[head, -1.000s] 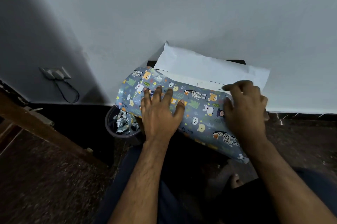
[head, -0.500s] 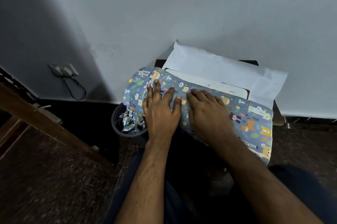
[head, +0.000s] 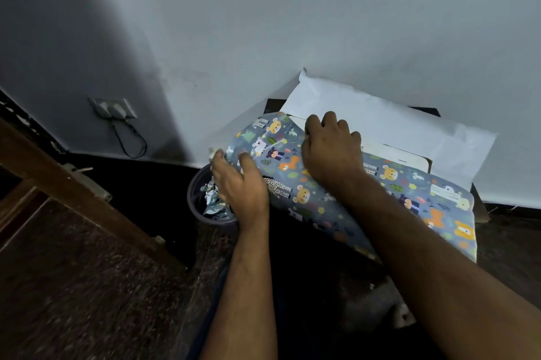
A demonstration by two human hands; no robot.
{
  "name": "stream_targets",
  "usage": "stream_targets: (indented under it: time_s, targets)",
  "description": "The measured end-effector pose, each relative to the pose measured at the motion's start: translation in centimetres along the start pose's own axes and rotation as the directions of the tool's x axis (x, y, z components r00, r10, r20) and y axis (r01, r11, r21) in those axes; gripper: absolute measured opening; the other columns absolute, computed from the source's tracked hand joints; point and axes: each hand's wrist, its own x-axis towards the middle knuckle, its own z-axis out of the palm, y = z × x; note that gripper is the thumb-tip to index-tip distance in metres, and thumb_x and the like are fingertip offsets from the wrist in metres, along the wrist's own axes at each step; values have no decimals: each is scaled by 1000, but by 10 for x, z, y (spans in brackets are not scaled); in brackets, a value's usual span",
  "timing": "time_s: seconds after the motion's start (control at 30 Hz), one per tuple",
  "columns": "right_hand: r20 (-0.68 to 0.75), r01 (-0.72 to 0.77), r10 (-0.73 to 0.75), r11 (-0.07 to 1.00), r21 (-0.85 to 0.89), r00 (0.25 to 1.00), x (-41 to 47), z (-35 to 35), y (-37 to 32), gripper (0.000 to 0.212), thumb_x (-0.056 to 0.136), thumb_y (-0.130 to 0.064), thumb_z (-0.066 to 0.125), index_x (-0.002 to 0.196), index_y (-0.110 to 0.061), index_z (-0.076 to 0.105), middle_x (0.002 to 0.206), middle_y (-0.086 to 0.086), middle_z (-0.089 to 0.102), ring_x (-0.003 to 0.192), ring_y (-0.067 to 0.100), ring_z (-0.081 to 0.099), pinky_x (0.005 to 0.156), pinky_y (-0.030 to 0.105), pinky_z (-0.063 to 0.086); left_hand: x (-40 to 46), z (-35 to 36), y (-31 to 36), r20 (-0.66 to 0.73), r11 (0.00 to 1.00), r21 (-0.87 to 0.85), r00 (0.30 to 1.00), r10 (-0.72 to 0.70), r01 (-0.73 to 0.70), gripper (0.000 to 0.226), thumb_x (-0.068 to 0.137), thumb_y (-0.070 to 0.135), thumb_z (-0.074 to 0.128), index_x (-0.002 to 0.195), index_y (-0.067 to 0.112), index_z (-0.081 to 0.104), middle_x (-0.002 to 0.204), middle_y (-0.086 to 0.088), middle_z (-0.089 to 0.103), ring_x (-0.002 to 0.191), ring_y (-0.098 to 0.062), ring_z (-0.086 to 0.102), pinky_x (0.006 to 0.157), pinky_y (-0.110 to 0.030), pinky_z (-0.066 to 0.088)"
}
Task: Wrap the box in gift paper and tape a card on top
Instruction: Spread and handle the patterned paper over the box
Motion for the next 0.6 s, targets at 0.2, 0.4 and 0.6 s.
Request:
stream_targets:
  time_s: [0.2, 0.4, 0.6]
  targets:
    - [-54, 125, -118, 980, 155, 991, 2, 7, -1, 23, 102, -20, 47, 123, -14, 54, 108, 11, 56, 86, 36, 57, 72, 42, 42, 41, -3, -23, -64, 984, -138, 990, -124, 114, 29, 94, 34, 50, 114, 17, 65, 125, -14, 67, 116, -30, 62, 104, -46, 48]
    - [-61, 153, -142, 957, 246, 988, 1, 5, 3, 35, 103, -32, 51, 134, -15, 46, 113, 10, 60, 96, 36, 60, 78, 44, 47, 55, -9, -29, 124, 855, -465, 973, -196, 232, 25, 106, 21, 55, 87, 10, 68, 88, -12, 71, 79, -22, 62, 74, -33, 56]
    - [-55, 143, -132, 947, 287, 990, -1, 4, -1, 44, 103, -34, 53, 141, -15, 41, 113, 10, 61, 97, 34, 60, 78, 42, 47, 61, -21, -30, 9, 875, -461, 987, -163, 149, 34, 96, 42, 61, 78, 15, 71, 84, -9, 72, 80, -19, 58, 76, -37, 52]
